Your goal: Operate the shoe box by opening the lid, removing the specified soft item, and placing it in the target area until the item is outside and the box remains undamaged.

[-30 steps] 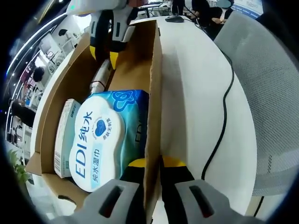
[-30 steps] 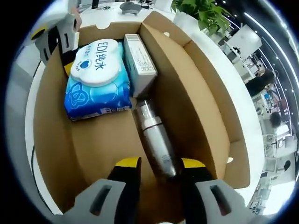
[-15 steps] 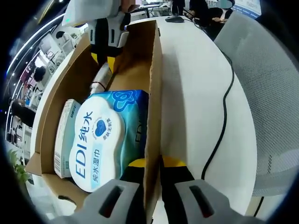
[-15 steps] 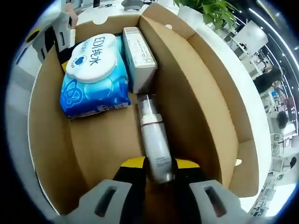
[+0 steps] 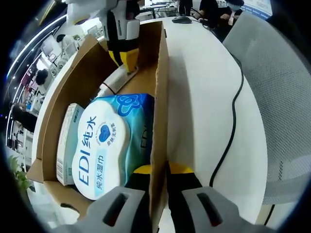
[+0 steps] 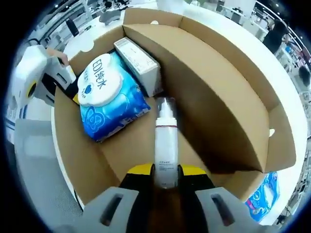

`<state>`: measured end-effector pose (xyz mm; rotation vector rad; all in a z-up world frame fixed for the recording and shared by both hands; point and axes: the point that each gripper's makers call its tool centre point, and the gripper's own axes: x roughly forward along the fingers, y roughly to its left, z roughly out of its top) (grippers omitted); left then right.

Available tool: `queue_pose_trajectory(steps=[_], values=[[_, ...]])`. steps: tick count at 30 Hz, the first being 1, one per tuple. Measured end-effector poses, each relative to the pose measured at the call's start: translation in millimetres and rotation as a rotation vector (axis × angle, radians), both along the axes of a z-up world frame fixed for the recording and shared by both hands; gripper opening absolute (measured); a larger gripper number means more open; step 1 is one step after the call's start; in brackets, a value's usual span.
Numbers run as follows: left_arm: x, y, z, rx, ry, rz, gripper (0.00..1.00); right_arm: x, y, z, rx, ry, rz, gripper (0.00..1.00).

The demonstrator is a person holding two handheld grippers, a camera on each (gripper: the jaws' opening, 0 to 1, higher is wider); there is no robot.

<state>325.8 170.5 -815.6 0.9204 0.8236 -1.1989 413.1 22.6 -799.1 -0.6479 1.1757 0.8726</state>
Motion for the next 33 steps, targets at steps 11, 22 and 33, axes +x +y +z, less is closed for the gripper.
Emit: queue_pose_trajectory(steps=[11,22,33], values=[[-0.3,0.9,-0.1,0.0,0.001,-0.001,0.03,-3.5,-0.8,-12.0,-0.037,0.001,-0.012,0.18],[0.1,0.7,-0.4,-0.001,0.0,-0.003,0.03,-1.6,-3.9,-19.6,-0.078,0.017,-0.022,0.18],[0.4,1.0,-0.9,-0.001,-0.001,-0.002,0.03,-1.1,-3.3,-22.3,-0.114,0.051,-0.017,0.19]])
